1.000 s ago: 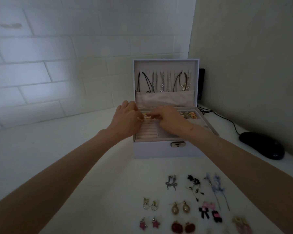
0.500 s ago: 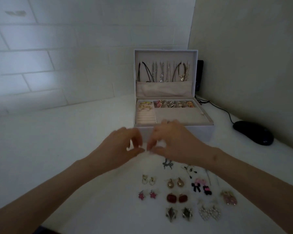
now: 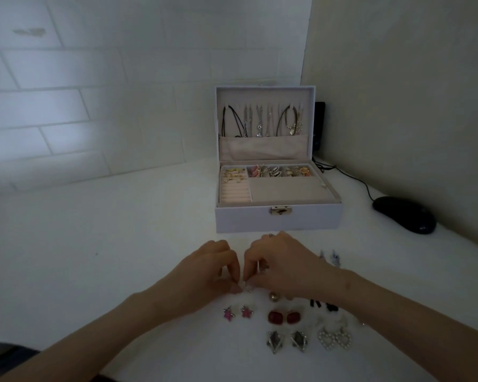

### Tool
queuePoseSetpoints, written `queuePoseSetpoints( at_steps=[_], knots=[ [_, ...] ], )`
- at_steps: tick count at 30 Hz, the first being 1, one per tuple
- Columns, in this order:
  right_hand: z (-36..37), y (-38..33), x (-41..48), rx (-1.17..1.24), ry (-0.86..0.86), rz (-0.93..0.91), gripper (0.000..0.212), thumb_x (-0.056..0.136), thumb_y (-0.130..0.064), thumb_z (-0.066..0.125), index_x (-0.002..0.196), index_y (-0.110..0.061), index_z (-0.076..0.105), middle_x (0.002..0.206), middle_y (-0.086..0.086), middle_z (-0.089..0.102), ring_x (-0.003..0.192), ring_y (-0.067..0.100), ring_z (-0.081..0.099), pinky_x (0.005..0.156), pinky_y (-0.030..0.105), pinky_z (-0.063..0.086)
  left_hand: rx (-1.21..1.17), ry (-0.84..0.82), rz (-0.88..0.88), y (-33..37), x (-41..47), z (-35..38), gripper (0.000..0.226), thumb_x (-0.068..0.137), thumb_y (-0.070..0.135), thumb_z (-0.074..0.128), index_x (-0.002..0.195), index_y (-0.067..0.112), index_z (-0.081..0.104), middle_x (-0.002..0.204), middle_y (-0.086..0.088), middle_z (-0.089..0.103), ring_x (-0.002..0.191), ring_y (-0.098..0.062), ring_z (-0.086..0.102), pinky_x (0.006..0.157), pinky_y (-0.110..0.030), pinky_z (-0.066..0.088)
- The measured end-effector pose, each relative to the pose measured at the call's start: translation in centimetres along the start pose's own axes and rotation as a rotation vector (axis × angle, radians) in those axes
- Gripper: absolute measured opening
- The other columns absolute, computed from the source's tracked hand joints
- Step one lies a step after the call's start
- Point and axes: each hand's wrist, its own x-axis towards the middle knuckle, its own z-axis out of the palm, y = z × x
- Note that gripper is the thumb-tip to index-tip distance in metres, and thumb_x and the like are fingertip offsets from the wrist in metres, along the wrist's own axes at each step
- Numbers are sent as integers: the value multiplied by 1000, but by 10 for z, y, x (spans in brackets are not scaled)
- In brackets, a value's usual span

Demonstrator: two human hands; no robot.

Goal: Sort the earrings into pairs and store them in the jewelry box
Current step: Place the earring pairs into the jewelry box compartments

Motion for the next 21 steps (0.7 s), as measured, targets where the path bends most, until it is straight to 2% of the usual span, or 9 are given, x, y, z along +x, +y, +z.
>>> queuePoseSetpoints(
  at_steps=[3, 6, 8, 11, 15, 16, 18, 19, 21],
  knots=[
    [-9, 2, 1, 182, 48, 45, 4, 78, -10, 68, 76, -13, 70, 74, -9, 67, 66, 0, 56, 67, 8, 43, -50, 77, -20, 2, 3, -8, 8, 86, 27, 62, 89, 22, 56, 90, 17, 52, 84, 3, 49, 71, -10, 39],
    [-23, 4, 7, 248, 129, 93, 7, 77, -9, 69, 72, -12, 65, 79, -2, 70, 70, 5, 61, 66, 14, 50, -141, 154, -48, 5, 14, -23, 10, 85, 22, 64, 87, 16, 56, 85, 10, 64, 78, 3, 55, 63, -9, 41],
    [-33, 6, 14, 294, 186, 129, 8, 76, -9, 70, 72, -11, 63, 80, 0, 70, 74, 10, 64, 69, 21, 53, -146, 225, -43, 5, 24, -34, 13, 83, 19, 67, 82, 17, 55, 79, 5, 65, 71, 3, 55, 60, -9, 41],
    [-47, 10, 27, 394, 250, 169, 14, 74, -3, 72, 70, -13, 63, 75, 2, 69, 72, 14, 67, 69, 24, 56, -139, 308, -46, 0, 40, -49, 18, 81, 12, 69, 79, 20, 52, 72, 10, 59, 67, 6, 54, 58, -7, 39],
    [-60, 20, 45, 546, 258, 203, 12, 76, 1, 69, 79, -9, 63, 68, 8, 68, 60, 10, 66, 56, 19, 51, -136, 315, -133, -14, 65, -63, 18, 82, 11, 67, 75, 23, 56, 66, 10, 59, 59, 4, 52, 57, -7, 37],
    [-62, 24, 50, 559, 261, 216, 11, 76, 0, 69, 80, -9, 64, 68, 9, 68, 62, 12, 67, 59, 24, 54, -137, 314, -163, -19, 72, -65, 14, 82, 13, 67, 76, 22, 58, 65, 8, 60, 58, 2, 53, 57, -9, 38],
    [-65, 34, 61, 586, 275, 247, 13, 76, 1, 70, 78, -10, 64, 69, 12, 67, 67, 18, 68, 72, 34, 57, -151, 326, -220, -27, 85, -68, 10, 80, 18, 69, 74, 18, 61, 66, 0, 64, 60, -3, 58, 65, -21, 45],
    [-66, 38, 66, 594, 281, 258, 15, 76, 2, 70, 76, -11, 64, 68, 11, 66, 66, 19, 67, 73, 34, 58, -161, 331, -241, -30, 91, -70, 11, 79, 19, 71, 73, 17, 62, 66, -2, 65, 60, -5, 59, 66, -24, 47],
    [-68, 46, 76, 582, 279, 271, 16, 77, 2, 70, 74, -13, 64, 63, 5, 64, 59, 14, 64, 61, 24, 55, -175, 322, -262, -36, 101, -74, 10, 77, 18, 73, 74, 14, 64, 66, 0, 64, 56, 0, 57, 64, -19, 45]
  ],
)
